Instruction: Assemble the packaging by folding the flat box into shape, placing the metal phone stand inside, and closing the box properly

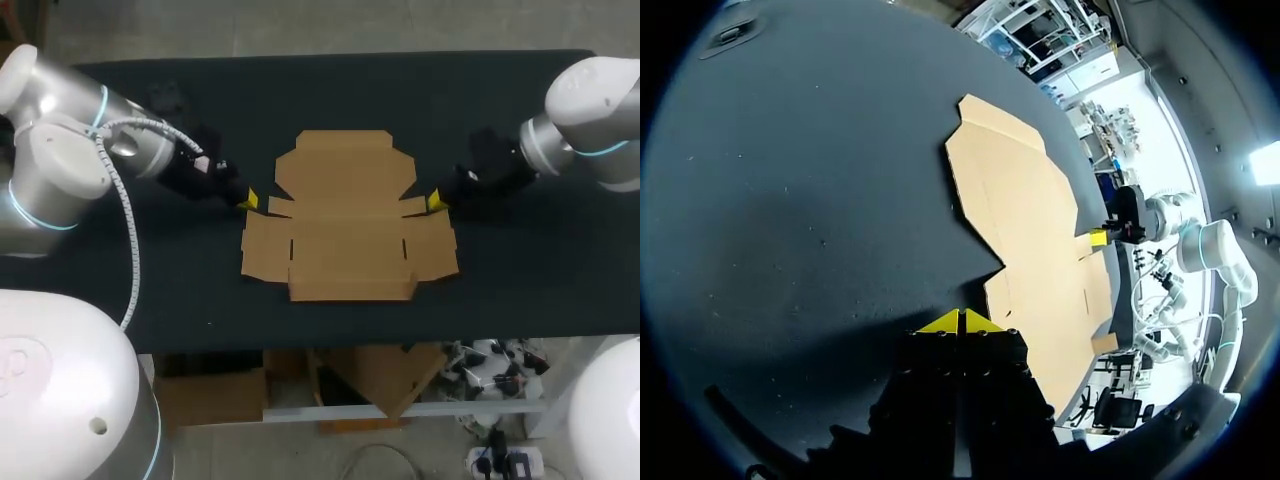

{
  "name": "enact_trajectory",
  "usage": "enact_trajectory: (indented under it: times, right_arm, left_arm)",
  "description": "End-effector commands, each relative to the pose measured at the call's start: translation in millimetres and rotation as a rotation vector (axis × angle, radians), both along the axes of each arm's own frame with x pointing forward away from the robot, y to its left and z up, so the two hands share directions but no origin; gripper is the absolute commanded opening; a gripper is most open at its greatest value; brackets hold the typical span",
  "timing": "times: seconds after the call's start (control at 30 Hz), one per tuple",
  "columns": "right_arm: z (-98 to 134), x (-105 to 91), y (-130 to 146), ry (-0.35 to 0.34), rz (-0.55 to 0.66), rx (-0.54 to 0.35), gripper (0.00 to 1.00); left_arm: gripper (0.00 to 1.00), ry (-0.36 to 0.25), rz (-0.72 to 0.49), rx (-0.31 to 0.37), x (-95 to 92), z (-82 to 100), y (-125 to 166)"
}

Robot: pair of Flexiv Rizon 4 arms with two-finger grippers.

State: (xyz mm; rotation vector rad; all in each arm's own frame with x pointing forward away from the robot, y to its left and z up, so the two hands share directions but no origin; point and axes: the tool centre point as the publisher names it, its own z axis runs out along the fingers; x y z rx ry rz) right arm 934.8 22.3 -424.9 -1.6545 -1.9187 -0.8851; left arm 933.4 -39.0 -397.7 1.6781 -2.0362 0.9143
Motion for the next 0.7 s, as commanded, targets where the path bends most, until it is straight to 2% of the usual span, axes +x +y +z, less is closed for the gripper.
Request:
enact_trajectory:
  times: [0.03, 0.7]
  right_arm:
    - [-1.7, 1.9, 0.1, 0.004, 0.004, 0.008, 0.00]
    - [-5.4, 4.2, 6.4, 0.013, 0.008, 0.013, 0.00]
  left_arm:
    - [0.00, 0.003, -0.006, -0.003, 2.3, -4.7, -3.2]
    - [0.00, 0.020, -0.035, -0.002, 2.9, -17.5, -22.8]
